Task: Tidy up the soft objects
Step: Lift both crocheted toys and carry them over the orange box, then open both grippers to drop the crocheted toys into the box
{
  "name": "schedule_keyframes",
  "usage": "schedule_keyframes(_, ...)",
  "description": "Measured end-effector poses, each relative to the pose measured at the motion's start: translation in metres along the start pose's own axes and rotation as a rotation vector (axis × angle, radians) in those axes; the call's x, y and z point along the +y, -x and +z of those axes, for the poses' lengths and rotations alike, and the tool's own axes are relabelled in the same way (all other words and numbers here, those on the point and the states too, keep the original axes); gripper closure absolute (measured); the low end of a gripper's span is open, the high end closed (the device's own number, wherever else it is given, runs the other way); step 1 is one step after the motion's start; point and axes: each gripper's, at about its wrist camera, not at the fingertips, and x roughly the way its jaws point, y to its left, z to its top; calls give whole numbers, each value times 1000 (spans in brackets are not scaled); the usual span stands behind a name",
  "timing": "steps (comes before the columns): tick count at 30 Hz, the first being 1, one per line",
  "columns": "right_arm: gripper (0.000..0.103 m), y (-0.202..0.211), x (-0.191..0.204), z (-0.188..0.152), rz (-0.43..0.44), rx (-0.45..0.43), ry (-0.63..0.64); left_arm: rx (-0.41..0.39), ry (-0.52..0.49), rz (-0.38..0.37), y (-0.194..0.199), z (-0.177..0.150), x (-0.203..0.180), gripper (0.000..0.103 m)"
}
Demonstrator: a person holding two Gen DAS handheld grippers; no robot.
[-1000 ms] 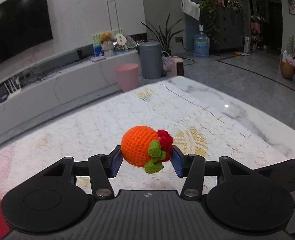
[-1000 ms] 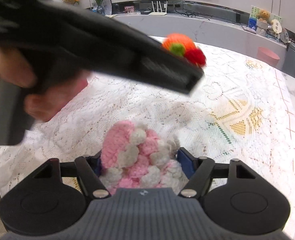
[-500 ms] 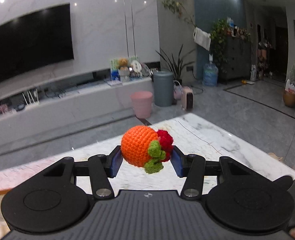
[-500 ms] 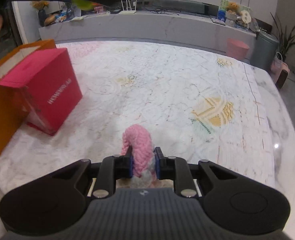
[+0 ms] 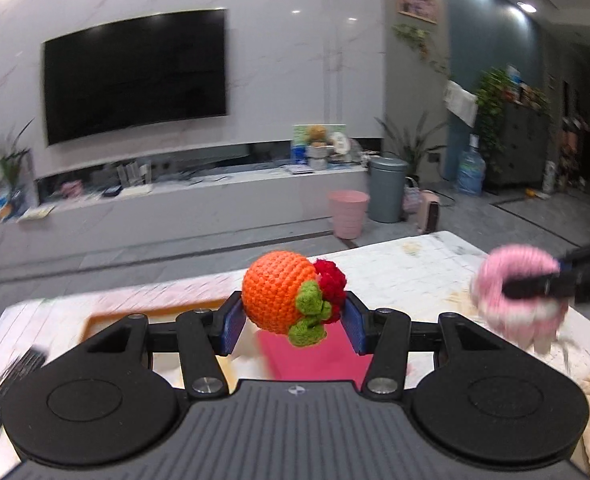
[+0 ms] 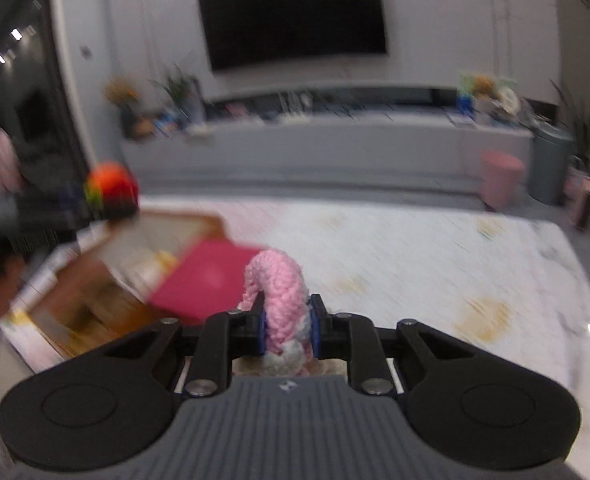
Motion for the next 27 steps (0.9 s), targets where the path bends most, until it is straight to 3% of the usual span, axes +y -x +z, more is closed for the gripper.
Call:
schedule_keyframes(5, 84, -15, 54, 25, 86, -56, 10, -7, 93, 54, 22, -21, 48, 45)
schedule_keyframes(7, 85, -27, 75, 31, 120, -59, 10, 63, 117, -4, 19, -27, 65, 45)
schedule_keyframes(10, 84, -49, 105, 36, 162, -50, 26, 44, 160, -24, 16, -41, 79, 45)
schedule_keyframes(14, 84, -85, 136, 40, 196, -15, 38, 102, 222, -84, 2, -53, 96, 45)
schedule_keyframes(18, 84, -123, 157, 45, 191, 4, 61, 130, 217, -174, -13, -60, 96, 45)
schedule_keyframes(23, 84, -172, 180, 49, 115, 32, 118, 201, 231, -293, -36, -64, 92, 45)
schedule_keyframes(27, 84, -212, 192, 53, 61, 77, 185, 232, 144, -299, -44, -67, 76, 44)
